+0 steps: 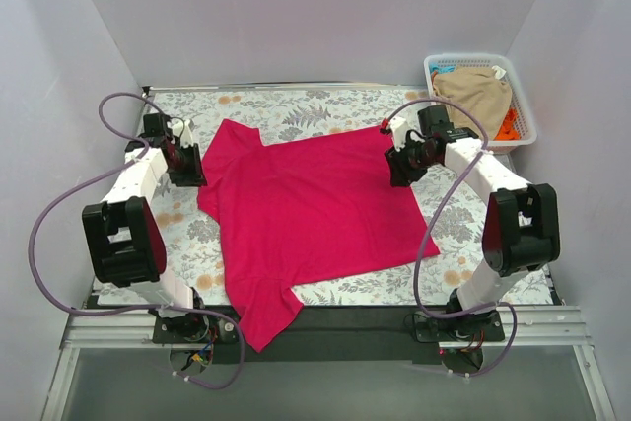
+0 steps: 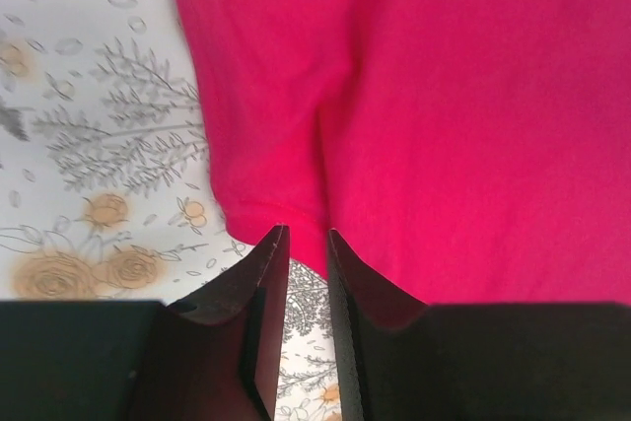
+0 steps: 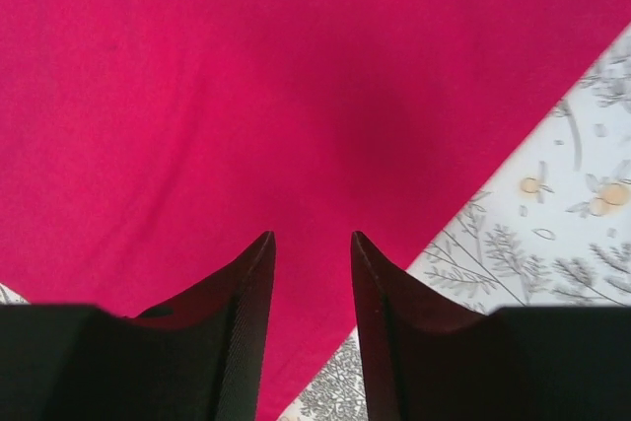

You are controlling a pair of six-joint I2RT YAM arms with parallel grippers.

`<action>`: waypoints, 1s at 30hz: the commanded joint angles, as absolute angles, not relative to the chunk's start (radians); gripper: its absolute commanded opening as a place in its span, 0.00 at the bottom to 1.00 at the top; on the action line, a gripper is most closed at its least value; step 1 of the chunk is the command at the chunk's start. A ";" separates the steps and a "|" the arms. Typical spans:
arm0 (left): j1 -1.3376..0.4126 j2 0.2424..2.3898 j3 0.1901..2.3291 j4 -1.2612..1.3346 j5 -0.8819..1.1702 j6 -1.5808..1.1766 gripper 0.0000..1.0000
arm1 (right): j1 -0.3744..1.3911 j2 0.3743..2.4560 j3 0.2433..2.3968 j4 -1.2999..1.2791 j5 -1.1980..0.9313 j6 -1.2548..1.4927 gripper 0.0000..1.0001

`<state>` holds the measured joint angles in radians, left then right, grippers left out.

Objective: Fold and stack the t-shirts
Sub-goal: Flatten the tshirt out

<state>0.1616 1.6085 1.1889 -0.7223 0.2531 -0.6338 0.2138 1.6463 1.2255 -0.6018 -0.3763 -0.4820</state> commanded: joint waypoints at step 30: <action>0.258 2.027 1.774 -0.890 0.241 -0.555 0.28 | 0.229 1.838 1.324 -0.543 -0.426 -0.379 0.36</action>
<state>0.2596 2.1925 1.8069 -0.8478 0.1158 -0.6117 0.2295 1.9041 1.2724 -0.5270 -0.3378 -0.4088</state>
